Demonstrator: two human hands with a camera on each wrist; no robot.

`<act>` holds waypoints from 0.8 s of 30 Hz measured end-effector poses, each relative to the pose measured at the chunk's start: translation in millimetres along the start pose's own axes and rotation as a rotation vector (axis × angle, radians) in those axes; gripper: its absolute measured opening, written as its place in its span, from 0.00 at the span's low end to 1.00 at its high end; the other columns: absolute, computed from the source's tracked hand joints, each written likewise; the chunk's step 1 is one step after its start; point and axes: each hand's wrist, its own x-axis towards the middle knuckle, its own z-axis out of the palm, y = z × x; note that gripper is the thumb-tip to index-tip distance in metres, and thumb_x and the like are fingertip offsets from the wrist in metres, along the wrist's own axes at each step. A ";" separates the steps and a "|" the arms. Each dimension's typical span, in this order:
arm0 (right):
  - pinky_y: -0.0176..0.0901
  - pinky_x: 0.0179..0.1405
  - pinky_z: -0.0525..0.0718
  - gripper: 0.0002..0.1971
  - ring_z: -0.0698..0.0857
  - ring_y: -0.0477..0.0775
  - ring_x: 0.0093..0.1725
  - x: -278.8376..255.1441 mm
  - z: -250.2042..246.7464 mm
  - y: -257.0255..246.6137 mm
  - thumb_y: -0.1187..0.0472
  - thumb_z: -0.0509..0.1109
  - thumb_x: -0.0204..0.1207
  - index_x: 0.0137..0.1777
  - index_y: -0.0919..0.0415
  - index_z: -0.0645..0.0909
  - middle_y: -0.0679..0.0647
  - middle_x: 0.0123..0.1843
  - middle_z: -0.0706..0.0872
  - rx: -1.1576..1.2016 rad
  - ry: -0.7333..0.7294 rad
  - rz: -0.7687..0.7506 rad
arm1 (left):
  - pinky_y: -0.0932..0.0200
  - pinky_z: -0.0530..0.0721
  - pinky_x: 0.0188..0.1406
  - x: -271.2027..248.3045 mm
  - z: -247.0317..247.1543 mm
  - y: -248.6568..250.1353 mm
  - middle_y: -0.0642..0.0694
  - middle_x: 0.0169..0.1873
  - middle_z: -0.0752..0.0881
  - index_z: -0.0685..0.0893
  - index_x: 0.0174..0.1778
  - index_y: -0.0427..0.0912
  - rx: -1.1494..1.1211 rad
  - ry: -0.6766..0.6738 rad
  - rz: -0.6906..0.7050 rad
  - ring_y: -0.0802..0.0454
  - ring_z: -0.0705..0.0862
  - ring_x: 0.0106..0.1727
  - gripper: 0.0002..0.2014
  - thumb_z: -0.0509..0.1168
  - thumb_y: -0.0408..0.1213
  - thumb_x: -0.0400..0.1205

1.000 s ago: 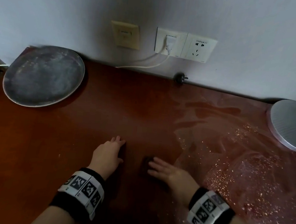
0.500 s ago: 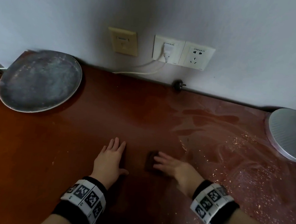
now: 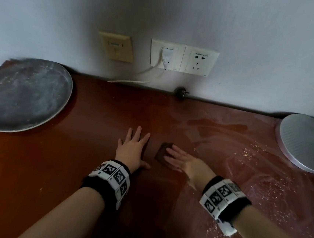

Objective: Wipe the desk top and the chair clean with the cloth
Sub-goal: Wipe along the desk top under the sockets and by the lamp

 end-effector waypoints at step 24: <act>0.37 0.78 0.49 0.30 0.44 0.49 0.83 122.8 -38.9 41.0 0.72 0.54 0.81 0.82 0.54 0.55 0.51 0.84 0.49 -0.018 -0.037 0.305 | 0.48 0.46 0.81 56.9 -25.4 23.8 0.42 0.83 0.36 0.43 0.84 0.46 -0.091 0.068 -0.021 0.43 0.35 0.83 0.56 0.76 0.48 0.71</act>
